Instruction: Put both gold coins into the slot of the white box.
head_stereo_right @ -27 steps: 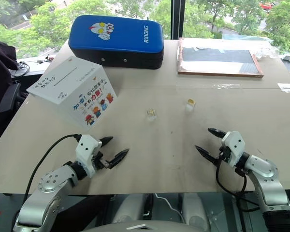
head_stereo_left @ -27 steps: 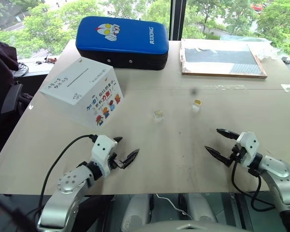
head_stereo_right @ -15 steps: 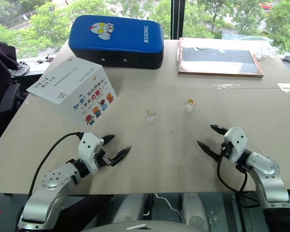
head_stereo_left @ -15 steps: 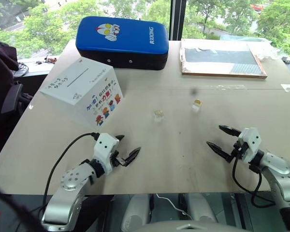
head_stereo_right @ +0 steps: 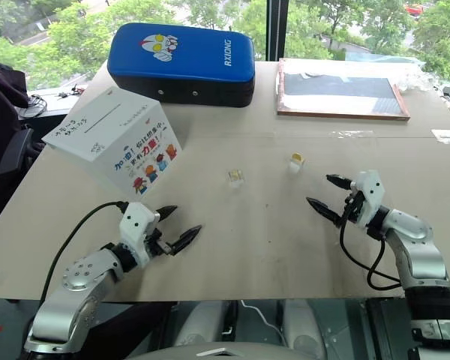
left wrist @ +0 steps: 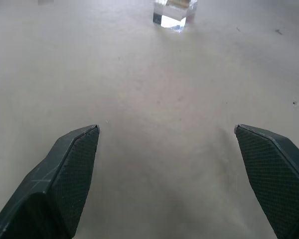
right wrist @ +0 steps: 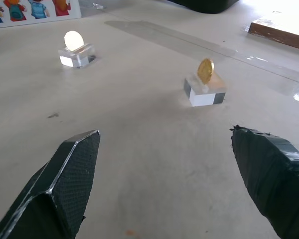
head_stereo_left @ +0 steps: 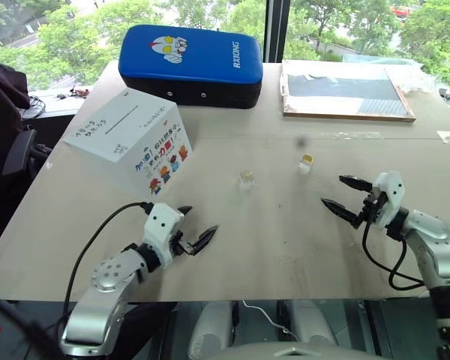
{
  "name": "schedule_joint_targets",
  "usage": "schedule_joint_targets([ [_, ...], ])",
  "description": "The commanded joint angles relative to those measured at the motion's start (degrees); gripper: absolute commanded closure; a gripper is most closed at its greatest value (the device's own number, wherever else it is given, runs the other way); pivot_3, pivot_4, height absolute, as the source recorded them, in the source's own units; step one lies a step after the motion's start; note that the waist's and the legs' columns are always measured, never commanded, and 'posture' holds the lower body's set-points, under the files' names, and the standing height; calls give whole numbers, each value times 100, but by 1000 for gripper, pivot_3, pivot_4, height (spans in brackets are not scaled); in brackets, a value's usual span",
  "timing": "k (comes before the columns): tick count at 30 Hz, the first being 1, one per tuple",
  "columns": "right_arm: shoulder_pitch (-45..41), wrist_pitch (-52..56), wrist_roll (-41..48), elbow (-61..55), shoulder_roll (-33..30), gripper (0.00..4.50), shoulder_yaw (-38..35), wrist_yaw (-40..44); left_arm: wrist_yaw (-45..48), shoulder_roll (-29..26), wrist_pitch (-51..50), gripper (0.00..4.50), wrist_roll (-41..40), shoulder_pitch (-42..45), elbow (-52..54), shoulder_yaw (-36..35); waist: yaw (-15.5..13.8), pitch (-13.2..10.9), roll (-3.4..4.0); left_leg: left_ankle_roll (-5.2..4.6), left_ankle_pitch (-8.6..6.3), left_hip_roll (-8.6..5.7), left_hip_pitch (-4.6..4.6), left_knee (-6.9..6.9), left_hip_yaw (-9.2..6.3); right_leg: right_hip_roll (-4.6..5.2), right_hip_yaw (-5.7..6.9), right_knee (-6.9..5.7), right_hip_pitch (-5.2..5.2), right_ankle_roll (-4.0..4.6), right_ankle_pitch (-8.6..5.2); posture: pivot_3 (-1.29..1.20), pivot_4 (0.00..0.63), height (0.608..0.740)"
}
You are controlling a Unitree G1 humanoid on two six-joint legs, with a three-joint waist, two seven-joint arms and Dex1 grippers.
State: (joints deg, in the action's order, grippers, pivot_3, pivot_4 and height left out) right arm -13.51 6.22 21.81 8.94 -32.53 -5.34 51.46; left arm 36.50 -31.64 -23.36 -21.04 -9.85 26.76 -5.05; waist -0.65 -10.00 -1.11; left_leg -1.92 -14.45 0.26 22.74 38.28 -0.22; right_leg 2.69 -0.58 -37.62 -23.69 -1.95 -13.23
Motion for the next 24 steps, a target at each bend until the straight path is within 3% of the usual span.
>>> schedule_joint_targets([
  [1, -650, 38, -158, 494, 109, 0, 93, -41, 415, -298, -457, 69, -809, 458, 616, -212, 3, -1, 1, 0, 0, 0, 0, 1, 0, -1, 1, -1, 0, 0, 0, 0, 150, 740],
  [8, -1936, -58, -328, 2077, 436, 0, 261, 305, 916, -1191, -1401, 69, -1465, 1365, 1006, -93, 87, -5, 4, 0, 0, -2, -1, 0, 1, -30, 1, -4, 0, -18, 14, 0, 150, 740],
  [13, -2624, -472, -474, 3099, 652, 0, 221, 481, 879, -1257, -1669, 69, -1772, 1822, 1039, -179, 147, -13, 4, -1, 0, -2, 5, -2, 1, -30, 0, 2, -1, -20, 15, 0, 150, 740],
  [22, -3107, -1076, -802, 3896, 855, 0, 306, 717, 630, -1181, -1639, 69, -1670, 1658, 1057, -212, 157, -13, 5, -1, 0, -1, 2, -8, -2, -30, -10, 0, -2, -20, 15, 0, 150, 740],
  [24, -3168, -1140, -859, 3987, 886, 600, 309, 733, 567, -1162, -1607, 0, -1629, 1596, 1075, -200, 156, -14, 5, 0, 0, -2, 2, -8, -1, -27, -11, 0, -2, -20, 15, 0, 150, 740],
])
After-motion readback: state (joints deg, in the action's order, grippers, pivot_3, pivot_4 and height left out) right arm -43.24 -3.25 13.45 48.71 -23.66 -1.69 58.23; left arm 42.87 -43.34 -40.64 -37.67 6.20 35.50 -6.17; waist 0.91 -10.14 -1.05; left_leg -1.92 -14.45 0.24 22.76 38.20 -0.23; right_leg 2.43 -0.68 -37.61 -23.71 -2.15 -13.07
